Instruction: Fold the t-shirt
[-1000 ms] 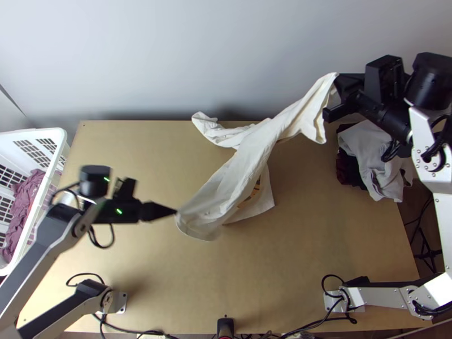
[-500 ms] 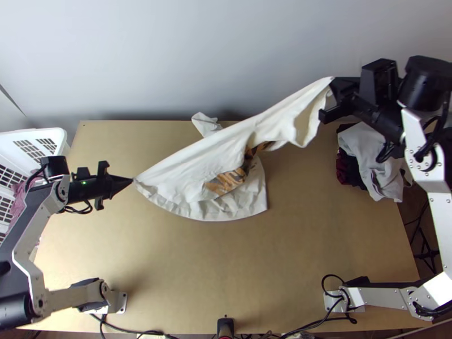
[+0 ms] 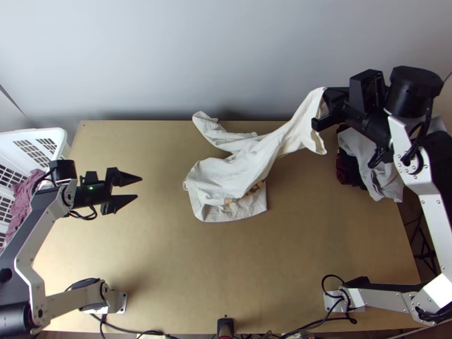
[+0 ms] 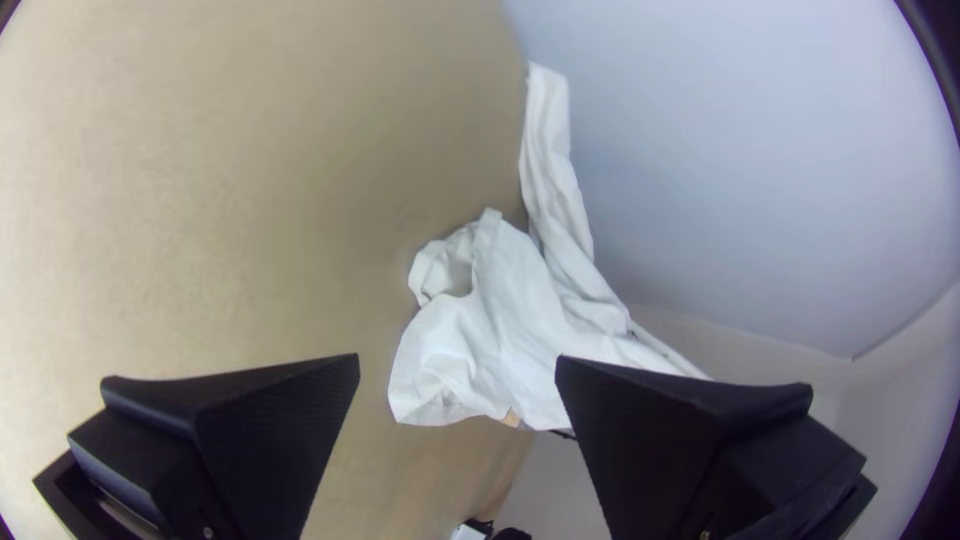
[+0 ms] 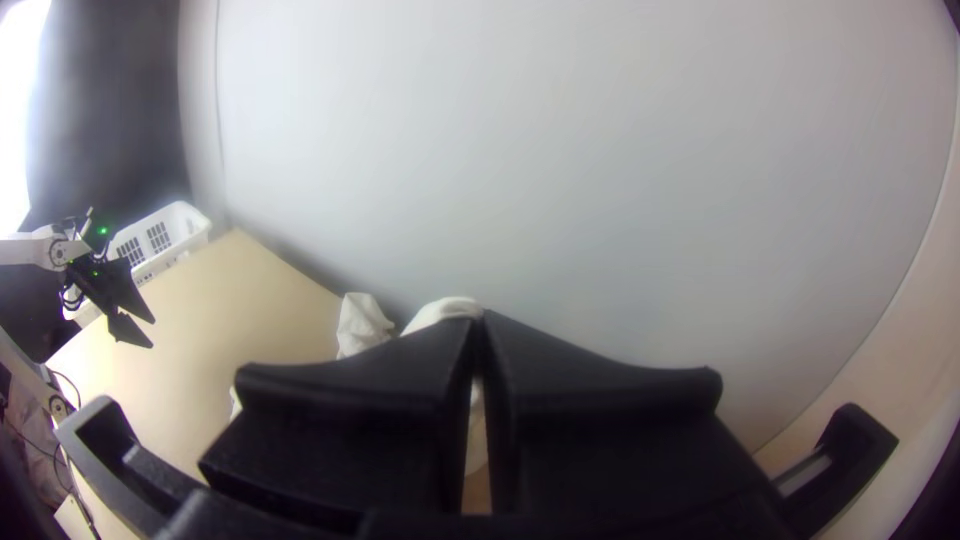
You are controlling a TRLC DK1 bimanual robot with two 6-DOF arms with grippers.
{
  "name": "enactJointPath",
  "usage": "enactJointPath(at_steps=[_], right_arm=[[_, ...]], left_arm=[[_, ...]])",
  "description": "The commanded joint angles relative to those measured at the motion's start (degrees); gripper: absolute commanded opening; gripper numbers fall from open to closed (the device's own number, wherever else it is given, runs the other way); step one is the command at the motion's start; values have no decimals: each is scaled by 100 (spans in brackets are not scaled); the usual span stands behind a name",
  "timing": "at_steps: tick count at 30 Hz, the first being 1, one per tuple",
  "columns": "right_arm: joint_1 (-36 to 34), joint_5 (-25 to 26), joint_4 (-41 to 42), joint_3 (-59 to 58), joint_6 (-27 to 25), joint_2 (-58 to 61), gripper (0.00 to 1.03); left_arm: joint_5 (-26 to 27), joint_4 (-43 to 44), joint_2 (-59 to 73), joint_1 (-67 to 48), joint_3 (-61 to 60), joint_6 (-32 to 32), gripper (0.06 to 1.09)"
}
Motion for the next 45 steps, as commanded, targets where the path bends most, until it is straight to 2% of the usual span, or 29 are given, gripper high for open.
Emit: enactJointPath(at_steps=[1, 4, 7, 12, 17, 25, 38, 41, 45], right_arm=[[18, -9, 21, -136, -6, -29, 3], [62, -9, 21, -215, -6, -38, 3], [97, -9, 21, -224, 20, -38, 3], [114, -9, 21, -233, 38, -38, 3], [114, 0, 21, -242, 29, -73, 3], [97, 8, -14, -286, 11, -99, 3], [71, 35, 3, -365, 3, -82, 3], [71, 35, 3, -382, 3, -90, 3], [71, 35, 3, -444, 20, -99, 3]], left_arm=[[-202, -164, -685, -1057, -52, 407, 102], [-580, 179, -781, -1672, 54, 398, 102], [-932, 1023, -605, -2042, 54, 90, 102], [-1591, 1945, 317, -2525, 256, 2, 102], [-1705, 2306, 1495, -2604, 687, 108, 102], [-1802, 2499, 2567, -2586, 1443, 213, 102], [-1890, 2490, 3016, -2912, 1759, -7, 102], [-1899, 2508, 3024, -2964, 1777, -7, 97], [-1890, 2622, 3103, -3008, 1864, -244, 97]])
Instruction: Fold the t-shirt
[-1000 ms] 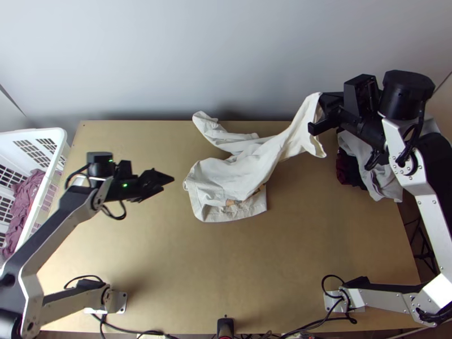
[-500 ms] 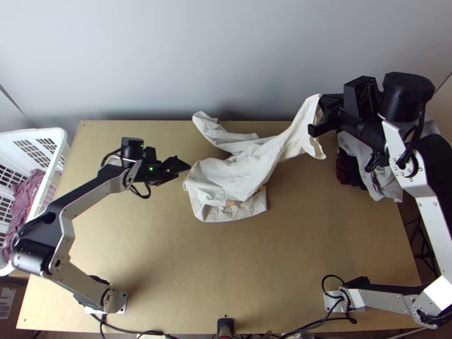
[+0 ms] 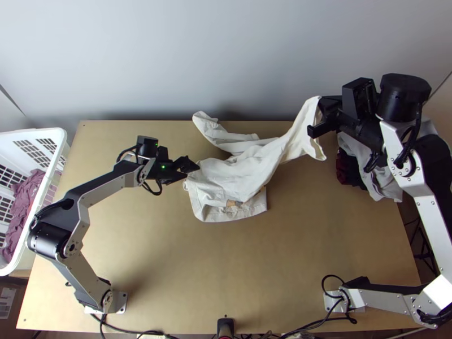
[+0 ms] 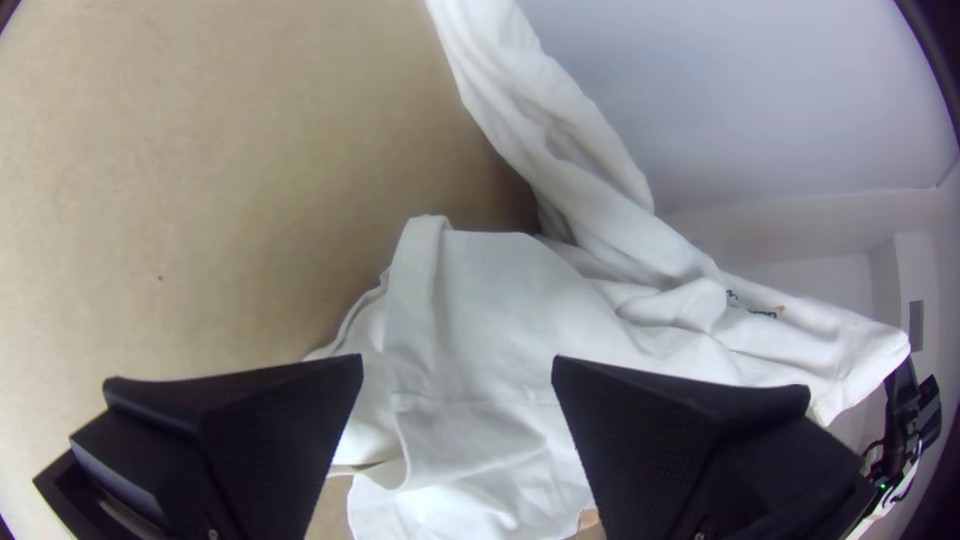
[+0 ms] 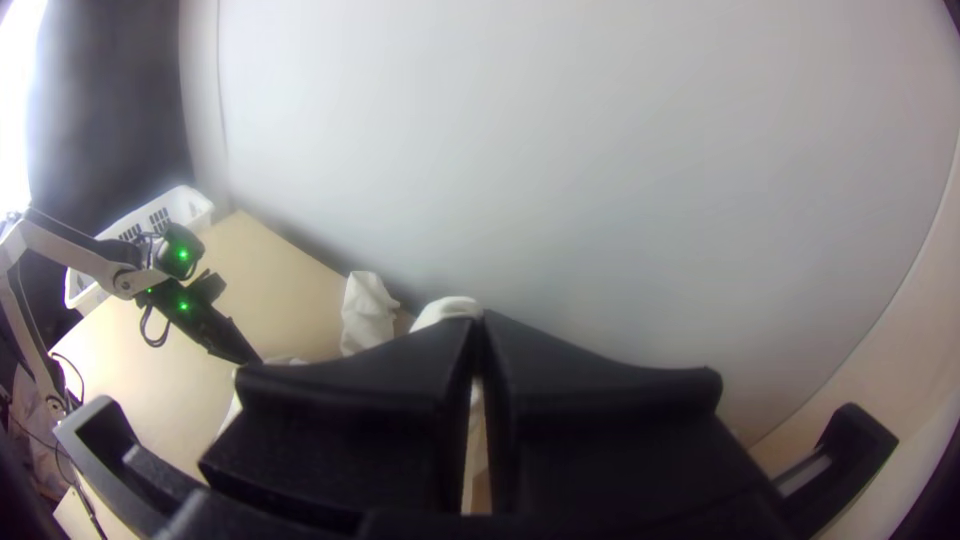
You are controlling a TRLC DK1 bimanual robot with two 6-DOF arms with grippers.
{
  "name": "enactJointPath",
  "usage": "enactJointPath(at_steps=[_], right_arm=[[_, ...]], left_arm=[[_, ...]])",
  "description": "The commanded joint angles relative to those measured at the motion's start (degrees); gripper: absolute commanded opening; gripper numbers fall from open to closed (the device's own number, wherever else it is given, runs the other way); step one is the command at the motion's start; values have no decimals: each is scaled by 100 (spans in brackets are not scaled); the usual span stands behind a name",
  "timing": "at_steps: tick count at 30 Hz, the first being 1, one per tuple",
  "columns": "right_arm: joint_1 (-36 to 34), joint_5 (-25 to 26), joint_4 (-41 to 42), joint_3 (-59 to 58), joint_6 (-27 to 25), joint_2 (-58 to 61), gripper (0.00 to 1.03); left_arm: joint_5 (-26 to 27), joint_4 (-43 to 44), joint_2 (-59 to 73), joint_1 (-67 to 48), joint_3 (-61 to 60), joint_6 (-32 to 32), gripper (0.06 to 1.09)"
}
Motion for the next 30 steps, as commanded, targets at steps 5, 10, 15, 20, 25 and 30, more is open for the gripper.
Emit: enactJointPath(at_steps=[5, 10, 15, 20, 25, 30], right_arm=[[-50, 20, 6, -121, -26, -7, 3], [-85, 20, 6, -156, -35, -25, 3], [-129, 20, 6, -182, -87, -7, 3], [-349, 20, 49, -173, -105, 10, 3], [-577, 20, 76, 319, 27, -34, 3], [-850, 28, 76, 811, 396, -113, 3]], left_arm=[[-6, 155, 30, -246, 138, -233, 90], [-6, 225, 144, -299, 112, -233, 8], [-6, 207, -137, -440, -170, -57, 9], [-6, -135, -761, -176, -240, 66, 9], [12, -803, -1877, 510, -73, 101, 9], [109, -1295, -3222, 1239, 252, -31, 9]])
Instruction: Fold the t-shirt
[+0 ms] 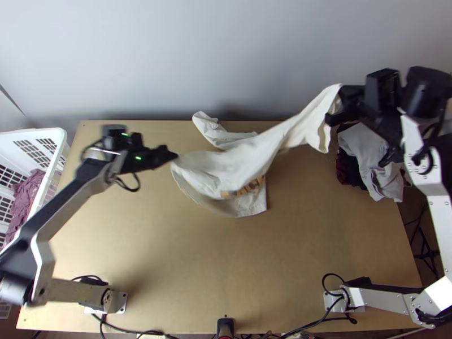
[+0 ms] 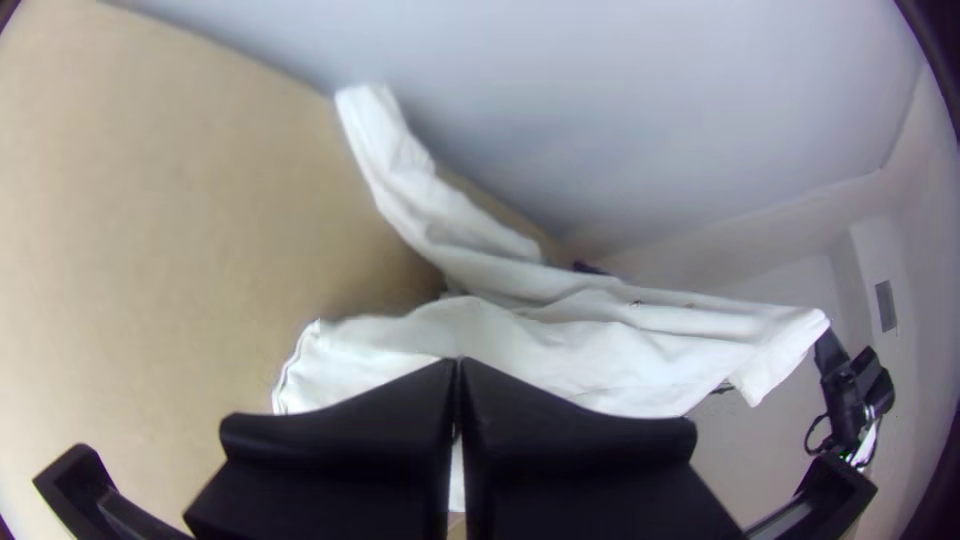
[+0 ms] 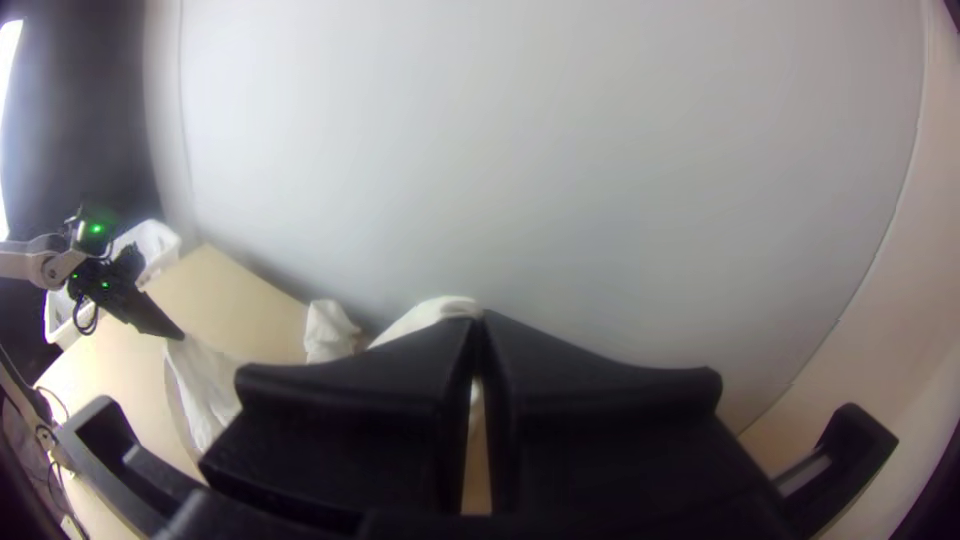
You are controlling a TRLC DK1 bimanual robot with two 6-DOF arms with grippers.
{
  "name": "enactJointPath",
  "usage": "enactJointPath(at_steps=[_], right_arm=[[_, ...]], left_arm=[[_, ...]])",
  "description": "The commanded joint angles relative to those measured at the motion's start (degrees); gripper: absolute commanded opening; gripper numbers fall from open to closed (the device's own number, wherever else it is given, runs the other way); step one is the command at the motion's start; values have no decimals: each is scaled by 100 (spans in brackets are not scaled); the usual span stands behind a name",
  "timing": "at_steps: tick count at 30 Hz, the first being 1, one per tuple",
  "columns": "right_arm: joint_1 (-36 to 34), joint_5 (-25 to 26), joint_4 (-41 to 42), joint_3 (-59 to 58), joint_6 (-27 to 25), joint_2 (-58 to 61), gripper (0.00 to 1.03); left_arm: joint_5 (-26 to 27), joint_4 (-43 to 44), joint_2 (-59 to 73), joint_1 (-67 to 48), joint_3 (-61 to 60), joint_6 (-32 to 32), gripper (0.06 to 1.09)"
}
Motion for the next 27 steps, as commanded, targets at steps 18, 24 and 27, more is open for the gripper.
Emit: enactJointPath(at_steps=[18, 24, 27], right_arm=[[-35, 0, -34, 780, 1289, -1592, 3], [-26, 0, -78, 876, 1693, -2330, 3], [-79, 0, -78, 859, 1825, -2638, 3]], left_arm=[[58, -1328, -4137, 1336, 931, -969, 9], [85, -1495, -4892, 1723, 1142, -1136, 9], [76, -1495, -5191, 1942, 1168, -1197, 9]])
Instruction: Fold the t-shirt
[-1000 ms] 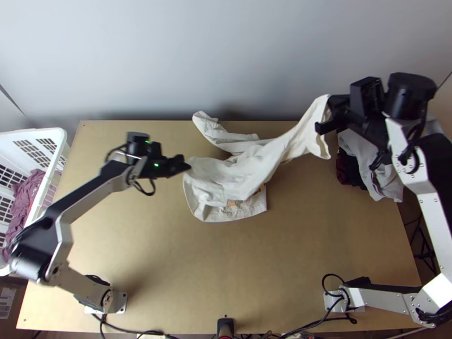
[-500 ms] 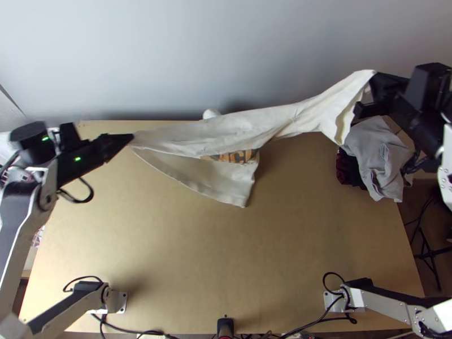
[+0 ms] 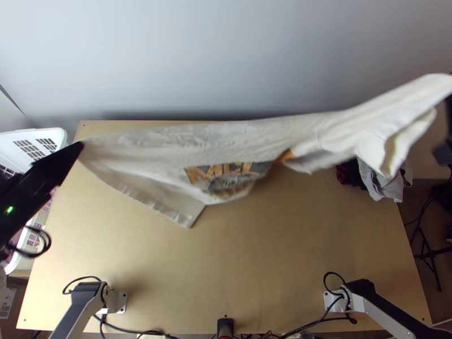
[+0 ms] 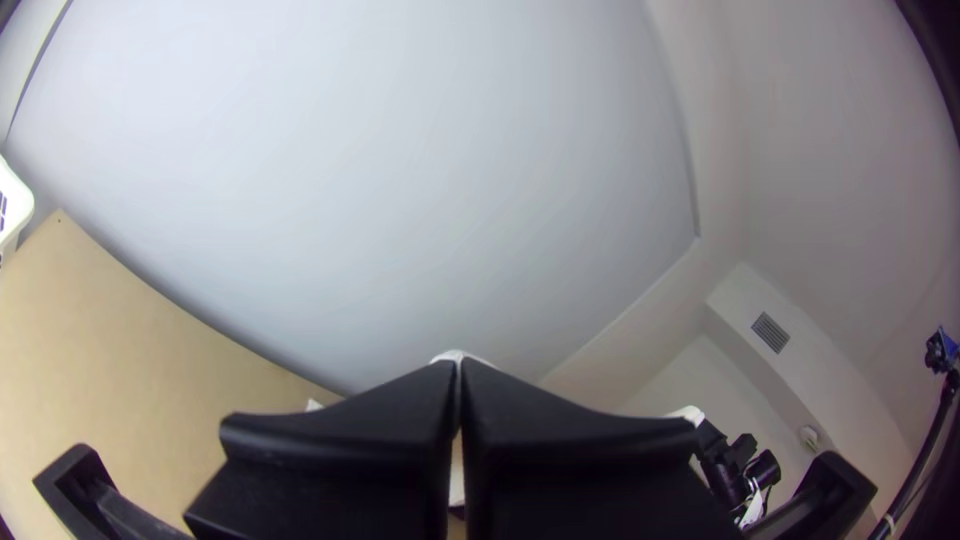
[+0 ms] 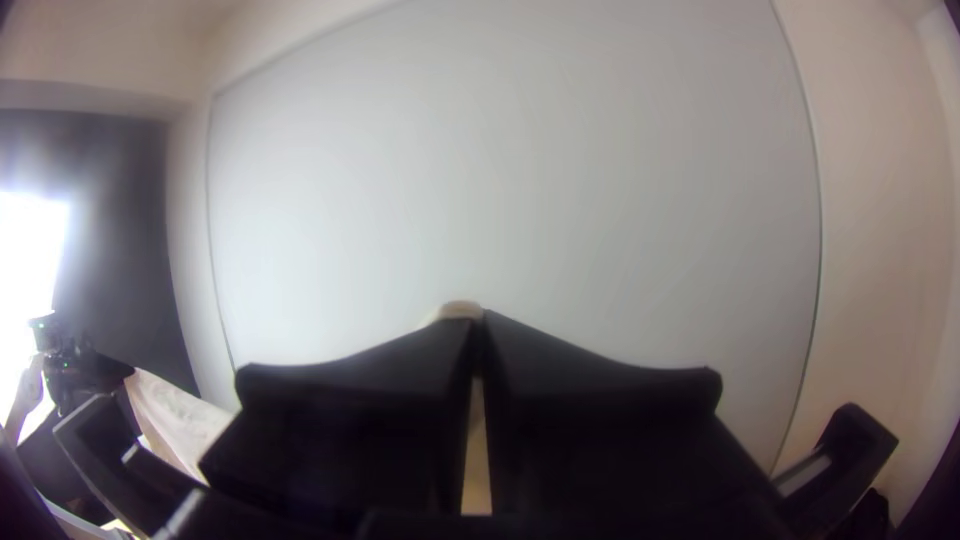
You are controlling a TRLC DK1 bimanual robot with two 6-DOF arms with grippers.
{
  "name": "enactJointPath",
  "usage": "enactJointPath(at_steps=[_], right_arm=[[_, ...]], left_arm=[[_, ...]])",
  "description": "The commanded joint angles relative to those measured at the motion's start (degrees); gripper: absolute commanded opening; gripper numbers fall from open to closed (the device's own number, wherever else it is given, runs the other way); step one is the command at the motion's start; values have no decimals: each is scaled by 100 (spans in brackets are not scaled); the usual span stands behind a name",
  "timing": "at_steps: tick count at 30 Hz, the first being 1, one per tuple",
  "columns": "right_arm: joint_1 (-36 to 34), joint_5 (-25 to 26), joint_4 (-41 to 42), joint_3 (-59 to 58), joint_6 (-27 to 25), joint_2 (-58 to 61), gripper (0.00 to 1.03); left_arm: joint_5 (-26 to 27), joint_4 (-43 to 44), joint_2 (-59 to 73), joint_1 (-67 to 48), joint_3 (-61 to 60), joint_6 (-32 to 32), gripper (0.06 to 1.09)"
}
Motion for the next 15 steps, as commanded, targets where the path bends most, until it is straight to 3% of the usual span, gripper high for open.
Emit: enactJointPath(at_steps=[1, 7, 15], right_arm=[[-36, 11, -8, 78, 336, -782, 3], [-123, 178, 221, 184, 319, -1275, 3], [-18, 600, 854, 219, 547, -1626, 3]], left_arm=[[-12, -89, -836, 437, 178, -181, 9], [-205, -80, -1222, 753, 328, -190, 9], [-1058, 16, -1381, 779, 837, -190, 9]])
